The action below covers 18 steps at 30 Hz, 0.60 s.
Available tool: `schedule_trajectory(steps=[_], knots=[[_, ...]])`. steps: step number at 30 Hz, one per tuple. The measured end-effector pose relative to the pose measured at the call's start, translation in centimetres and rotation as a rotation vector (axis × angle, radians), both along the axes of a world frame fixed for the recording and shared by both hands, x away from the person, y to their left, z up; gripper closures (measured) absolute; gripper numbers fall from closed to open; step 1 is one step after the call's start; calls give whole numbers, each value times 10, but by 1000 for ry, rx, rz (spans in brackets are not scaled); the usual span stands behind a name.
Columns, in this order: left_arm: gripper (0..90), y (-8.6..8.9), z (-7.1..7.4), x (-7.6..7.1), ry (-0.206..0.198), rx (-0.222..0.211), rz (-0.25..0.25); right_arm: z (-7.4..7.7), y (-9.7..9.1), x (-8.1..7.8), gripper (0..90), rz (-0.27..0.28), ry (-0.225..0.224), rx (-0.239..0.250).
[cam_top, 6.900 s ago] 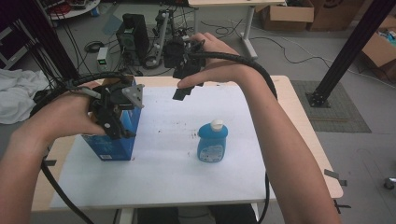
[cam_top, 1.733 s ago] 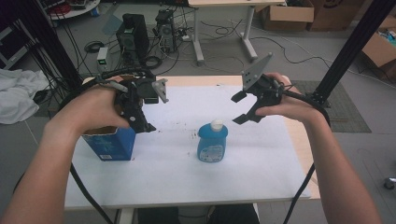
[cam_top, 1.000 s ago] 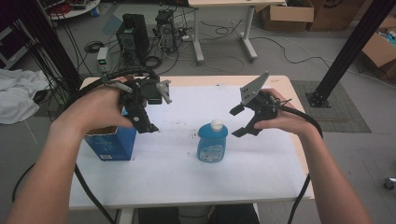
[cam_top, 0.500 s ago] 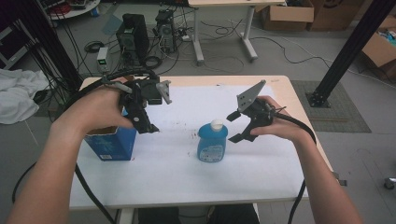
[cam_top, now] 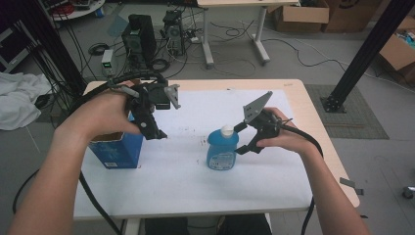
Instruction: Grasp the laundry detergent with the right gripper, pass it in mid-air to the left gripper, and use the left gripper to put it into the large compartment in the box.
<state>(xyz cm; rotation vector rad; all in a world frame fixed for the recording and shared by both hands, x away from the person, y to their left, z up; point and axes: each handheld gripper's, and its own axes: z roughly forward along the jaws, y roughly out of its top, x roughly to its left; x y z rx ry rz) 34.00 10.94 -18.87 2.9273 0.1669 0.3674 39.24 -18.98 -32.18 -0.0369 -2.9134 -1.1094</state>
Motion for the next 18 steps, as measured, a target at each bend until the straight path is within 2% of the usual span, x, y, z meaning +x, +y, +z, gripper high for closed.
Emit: schedule_trajectory(steps=[7,8,11,12,13,14,18], knots=[[153,1,0,0,-1,-12,9,-10,5,0,227,5,7,14],[153,1,1,0,-3,-1,1,-11,6,-1,228,2,7,18],[153,1,0,0,-1,1,2,-16,8,0,233,2,9,25],[153,1,-1,0,0,-10,8,-17,8,0,233,2,10,20],[153,1,0,0,0,-1,2,-18,9,-1,238,4,8,21],[153,1,-1,0,1,-11,9,-19,10,-1,242,4,9,26],[153,1,0,0,0,0,2,-23,13,-1,260,4,6,27]])
